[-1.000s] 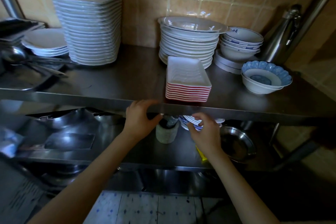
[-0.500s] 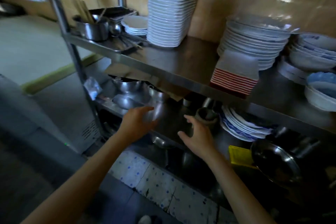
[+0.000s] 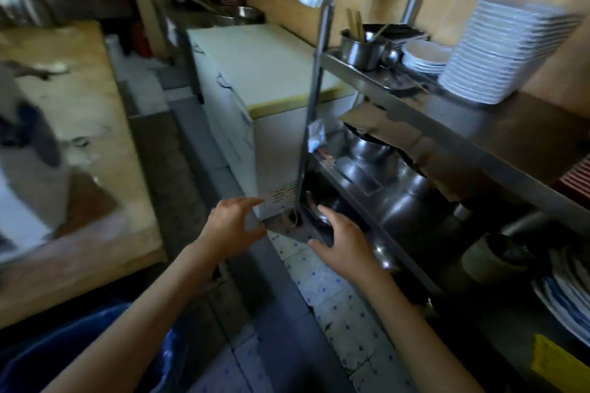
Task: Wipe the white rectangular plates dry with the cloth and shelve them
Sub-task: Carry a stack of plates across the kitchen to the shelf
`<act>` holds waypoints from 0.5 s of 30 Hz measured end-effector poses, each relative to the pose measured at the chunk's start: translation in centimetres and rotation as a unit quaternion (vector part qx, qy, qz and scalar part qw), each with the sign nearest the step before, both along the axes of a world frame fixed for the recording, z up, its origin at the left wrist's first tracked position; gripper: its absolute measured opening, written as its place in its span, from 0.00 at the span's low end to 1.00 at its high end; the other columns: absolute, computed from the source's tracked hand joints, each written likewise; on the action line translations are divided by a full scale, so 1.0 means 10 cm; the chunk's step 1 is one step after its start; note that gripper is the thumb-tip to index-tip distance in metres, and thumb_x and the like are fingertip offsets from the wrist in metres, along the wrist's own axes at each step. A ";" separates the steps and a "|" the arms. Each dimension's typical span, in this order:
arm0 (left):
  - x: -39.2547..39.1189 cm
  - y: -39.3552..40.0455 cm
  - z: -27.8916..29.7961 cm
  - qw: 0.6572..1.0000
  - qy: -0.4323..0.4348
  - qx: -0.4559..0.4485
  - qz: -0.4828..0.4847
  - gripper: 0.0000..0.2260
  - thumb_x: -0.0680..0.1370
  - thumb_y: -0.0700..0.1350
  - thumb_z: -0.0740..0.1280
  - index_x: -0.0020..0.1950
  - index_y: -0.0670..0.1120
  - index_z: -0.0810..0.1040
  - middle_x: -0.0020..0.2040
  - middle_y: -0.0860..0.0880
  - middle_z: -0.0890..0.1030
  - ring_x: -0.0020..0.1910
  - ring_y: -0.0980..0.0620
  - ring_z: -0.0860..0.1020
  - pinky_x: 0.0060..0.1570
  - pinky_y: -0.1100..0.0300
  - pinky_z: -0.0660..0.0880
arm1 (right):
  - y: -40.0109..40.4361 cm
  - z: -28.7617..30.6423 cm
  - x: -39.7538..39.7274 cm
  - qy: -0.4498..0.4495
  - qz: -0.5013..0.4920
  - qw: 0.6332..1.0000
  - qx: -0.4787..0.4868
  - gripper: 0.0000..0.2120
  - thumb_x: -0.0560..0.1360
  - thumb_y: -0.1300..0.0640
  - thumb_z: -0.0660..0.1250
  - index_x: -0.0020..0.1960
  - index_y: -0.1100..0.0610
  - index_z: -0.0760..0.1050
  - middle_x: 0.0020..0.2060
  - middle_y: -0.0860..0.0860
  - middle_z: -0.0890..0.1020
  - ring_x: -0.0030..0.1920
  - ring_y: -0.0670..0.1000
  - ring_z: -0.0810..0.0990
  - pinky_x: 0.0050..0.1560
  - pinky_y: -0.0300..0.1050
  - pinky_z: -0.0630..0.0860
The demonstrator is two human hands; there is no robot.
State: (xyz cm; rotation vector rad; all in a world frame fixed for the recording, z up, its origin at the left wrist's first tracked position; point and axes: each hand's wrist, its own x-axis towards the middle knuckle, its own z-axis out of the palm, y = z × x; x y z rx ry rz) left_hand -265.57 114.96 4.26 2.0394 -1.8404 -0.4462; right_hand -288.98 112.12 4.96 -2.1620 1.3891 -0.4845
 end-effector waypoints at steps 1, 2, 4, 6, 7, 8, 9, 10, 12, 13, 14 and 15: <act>0.15 0.14 0.00 1.000 -0.015 0.008 0.020 0.31 0.68 0.58 0.71 0.70 0.52 0.71 0.66 0.48 0.75 0.65 0.45 0.72 0.65 0.50 0.70 | 0.05 0.01 0.16 0.008 0.021 1.000 -0.008 0.33 0.73 0.51 0.69 0.74 0.53 0.61 0.71 0.51 0.68 0.70 0.51 0.65 0.68 0.42 0.62; 0.29 0.28 -0.02 0.999 -0.025 0.007 0.038 0.30 0.69 0.57 0.71 0.70 0.53 0.70 0.67 0.49 0.74 0.66 0.45 0.71 0.65 0.50 0.69 | 0.12 0.03 0.32 0.015 0.041 0.999 -0.019 0.33 0.73 0.51 0.69 0.74 0.53 0.62 0.70 0.51 0.69 0.70 0.51 0.66 0.67 0.41 0.62; 0.56 0.60 -0.04 0.998 -0.027 -0.003 0.063 0.29 0.70 0.56 0.71 0.70 0.53 0.70 0.68 0.49 0.74 0.66 0.45 0.71 0.64 0.50 0.69 | 0.27 0.04 0.65 0.019 0.080 0.996 -0.031 0.32 0.72 0.51 0.69 0.73 0.55 0.63 0.69 0.52 0.70 0.69 0.52 0.67 0.67 0.41 0.61; 0.79 0.95 -0.04 0.996 -0.023 0.000 0.085 0.30 0.69 0.58 0.68 0.70 0.52 0.70 0.68 0.48 0.73 0.67 0.44 0.71 0.65 0.49 0.69 | 0.45 0.03 0.95 0.019 0.114 0.993 -0.031 0.32 0.72 0.51 0.69 0.73 0.55 0.63 0.69 0.51 0.70 0.70 0.52 0.67 0.69 0.41 0.61; 0.90 1.12 -0.04 0.995 -0.022 0.007 0.101 0.30 0.69 0.58 0.67 0.70 0.53 0.70 0.68 0.48 0.73 0.67 0.44 0.70 0.65 0.48 0.68 | 0.56 0.02 1.10 0.023 0.132 0.991 -0.029 0.32 0.73 0.50 0.69 0.73 0.54 0.63 0.70 0.50 0.69 0.70 0.52 0.66 0.69 0.41 0.60; 1.00 1.30 -0.05 0.993 -0.024 0.009 0.116 0.31 0.68 0.59 0.65 0.70 0.53 0.70 0.69 0.48 0.72 0.67 0.43 0.70 0.66 0.48 0.67 | 0.67 0.02 1.24 0.030 0.152 0.988 -0.023 0.32 0.73 0.50 0.69 0.74 0.53 0.62 0.70 0.49 0.68 0.71 0.51 0.65 0.69 0.41 0.60; 1.10 1.48 -0.06 0.991 -0.028 0.014 0.130 0.31 0.69 0.59 0.65 0.71 0.53 0.70 0.70 0.48 0.71 0.68 0.42 0.69 0.66 0.49 0.66 | 0.79 0.01 1.38 0.034 0.172 0.984 -0.015 0.33 0.73 0.49 0.69 0.74 0.52 0.61 0.70 0.48 0.67 0.71 0.50 0.64 0.68 0.40 0.59; 1.20 1.66 -0.08 0.989 -0.037 0.026 0.143 0.31 0.69 0.60 0.65 0.71 0.53 0.69 0.70 0.48 0.70 0.68 0.42 0.68 0.67 0.50 0.64 | 0.90 0.00 1.52 0.036 0.194 0.980 -0.007 0.33 0.74 0.48 0.68 0.74 0.51 0.60 0.71 0.47 0.66 0.71 0.50 0.63 0.69 0.41 0.59; 1.39 2.00 -0.13 0.983 -0.050 0.051 0.169 0.33 0.69 0.62 0.64 0.73 0.54 0.66 0.72 0.48 0.68 0.70 0.43 0.66 0.69 0.51 0.62 | 1.12 -0.01 1.79 0.042 0.232 0.972 0.005 0.33 0.74 0.47 0.68 0.75 0.49 0.59 0.72 0.47 0.65 0.72 0.49 0.61 0.70 0.43 0.60; 1.47 2.16 -0.14 0.980 -0.052 0.057 0.183 0.35 0.67 0.63 0.62 0.73 0.54 0.66 0.72 0.48 0.68 0.71 0.43 0.65 0.69 0.51 0.62 | 1.22 -0.02 1.92 0.046 0.247 0.968 0.008 0.34 0.73 0.46 0.68 0.75 0.49 0.58 0.72 0.47 0.64 0.72 0.49 0.61 0.70 0.44 0.60; 1.54 2.31 -0.15 0.977 -0.052 0.059 0.197 0.36 0.65 0.63 0.61 0.73 0.54 0.66 0.72 0.47 0.68 0.71 0.43 0.65 0.68 0.50 0.63 | 1.32 -0.02 2.04 0.049 0.262 0.964 0.007 0.34 0.73 0.46 0.68 0.75 0.49 0.58 0.73 0.47 0.64 0.72 0.50 0.61 0.71 0.45 0.61; 1.61 2.45 -0.15 0.974 -0.051 0.062 0.210 0.36 0.65 0.63 0.61 0.73 0.54 0.66 0.72 0.47 0.68 0.70 0.43 0.66 0.68 0.49 0.64 | 1.42 -0.02 2.15 0.054 0.276 0.960 0.003 0.34 0.73 0.46 0.67 0.75 0.49 0.58 0.73 0.47 0.63 0.73 0.50 0.60 0.71 0.45 0.61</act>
